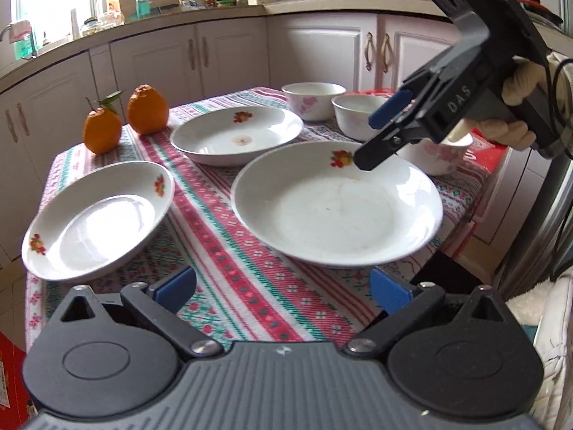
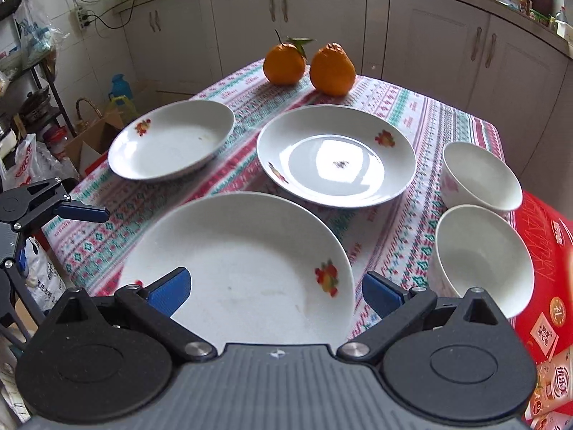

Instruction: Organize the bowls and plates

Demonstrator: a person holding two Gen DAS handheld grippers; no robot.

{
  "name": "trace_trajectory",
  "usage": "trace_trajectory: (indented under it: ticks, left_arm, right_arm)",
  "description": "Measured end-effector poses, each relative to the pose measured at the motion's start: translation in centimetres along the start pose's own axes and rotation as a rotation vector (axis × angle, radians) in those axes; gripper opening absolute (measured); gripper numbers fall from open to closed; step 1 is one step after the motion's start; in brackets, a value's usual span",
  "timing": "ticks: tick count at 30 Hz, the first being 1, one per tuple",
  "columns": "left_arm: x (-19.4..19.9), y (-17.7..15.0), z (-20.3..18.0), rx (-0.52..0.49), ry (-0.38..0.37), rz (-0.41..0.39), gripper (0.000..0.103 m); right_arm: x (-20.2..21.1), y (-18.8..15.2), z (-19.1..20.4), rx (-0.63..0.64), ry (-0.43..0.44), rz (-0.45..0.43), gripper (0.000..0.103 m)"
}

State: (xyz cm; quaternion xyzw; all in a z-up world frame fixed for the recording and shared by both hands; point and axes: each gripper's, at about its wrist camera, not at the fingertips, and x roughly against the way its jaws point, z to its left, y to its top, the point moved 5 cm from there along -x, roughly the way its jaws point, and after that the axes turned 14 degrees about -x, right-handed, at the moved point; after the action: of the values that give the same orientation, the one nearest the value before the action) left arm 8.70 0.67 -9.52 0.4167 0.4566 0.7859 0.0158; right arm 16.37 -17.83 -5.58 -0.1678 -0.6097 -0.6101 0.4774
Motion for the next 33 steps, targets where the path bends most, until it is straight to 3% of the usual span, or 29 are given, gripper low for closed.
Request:
trace_trajectory:
  ticks: [5, 14, 25, 33]
  left_arm:
    - [-0.9, 0.6, -1.4, -0.023, -0.038, -0.008, 0.102]
    - [-2.3, 1.1, -2.6, -0.035, -0.072, -0.012, 0.102]
    - [-2.9, 1.5, -2.8, -0.027, -0.082, -0.017, 0.102]
    - [-2.9, 1.5, -2.7, -0.014, -0.091, -0.018, 0.102]
  right_arm:
    - [-0.9, -0.1, -0.8, 0.011, -0.008, 0.024, 0.103]
    - [-2.2, 0.5, -1.3, -0.001, 0.066, 0.075, 0.101]
    - [-3.9, 1.9, -1.6, 0.047, 0.085, 0.167, 0.08]
    - [-4.5, 2.2, -1.5, 0.066, 0.084, 0.214, 0.077]
